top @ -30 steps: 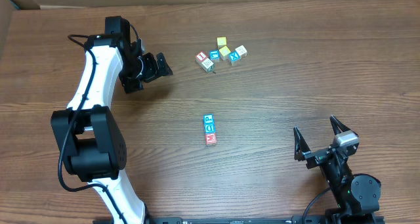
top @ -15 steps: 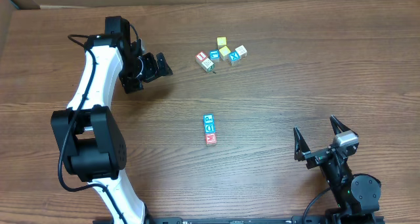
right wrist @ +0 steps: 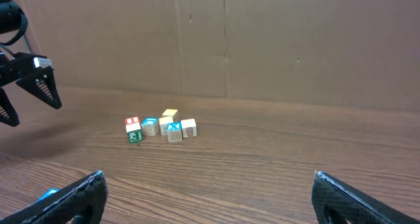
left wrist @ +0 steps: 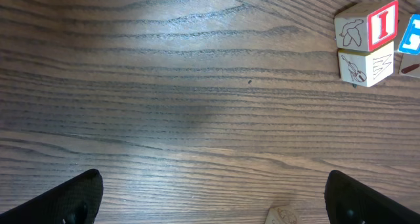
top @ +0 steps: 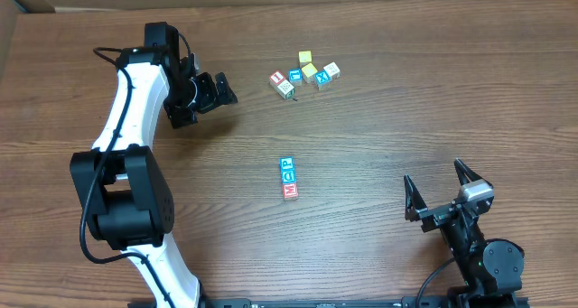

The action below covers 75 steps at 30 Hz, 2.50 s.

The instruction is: Flip 3 blocks

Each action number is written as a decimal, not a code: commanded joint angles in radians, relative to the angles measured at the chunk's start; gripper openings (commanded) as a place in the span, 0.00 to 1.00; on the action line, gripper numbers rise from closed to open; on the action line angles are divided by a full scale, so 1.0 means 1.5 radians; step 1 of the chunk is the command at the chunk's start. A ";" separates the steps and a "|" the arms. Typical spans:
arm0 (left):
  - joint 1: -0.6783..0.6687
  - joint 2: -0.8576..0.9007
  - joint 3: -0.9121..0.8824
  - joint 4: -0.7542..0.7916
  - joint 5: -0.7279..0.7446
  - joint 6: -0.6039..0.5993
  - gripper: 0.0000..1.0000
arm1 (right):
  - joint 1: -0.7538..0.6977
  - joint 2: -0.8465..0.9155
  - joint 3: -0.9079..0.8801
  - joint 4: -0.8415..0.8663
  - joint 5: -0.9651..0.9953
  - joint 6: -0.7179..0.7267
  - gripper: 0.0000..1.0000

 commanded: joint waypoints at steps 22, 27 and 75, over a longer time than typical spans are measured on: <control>-0.005 0.009 0.010 0.001 -0.003 -0.004 1.00 | -0.004 -0.006 -0.007 0.003 -0.001 -0.003 1.00; -0.005 0.009 0.010 0.001 -0.003 -0.004 1.00 | -0.004 -0.006 -0.007 0.003 -0.001 -0.003 1.00; -0.031 -0.529 -0.117 -0.356 -0.118 0.026 1.00 | -0.004 -0.006 -0.007 0.003 -0.001 -0.003 1.00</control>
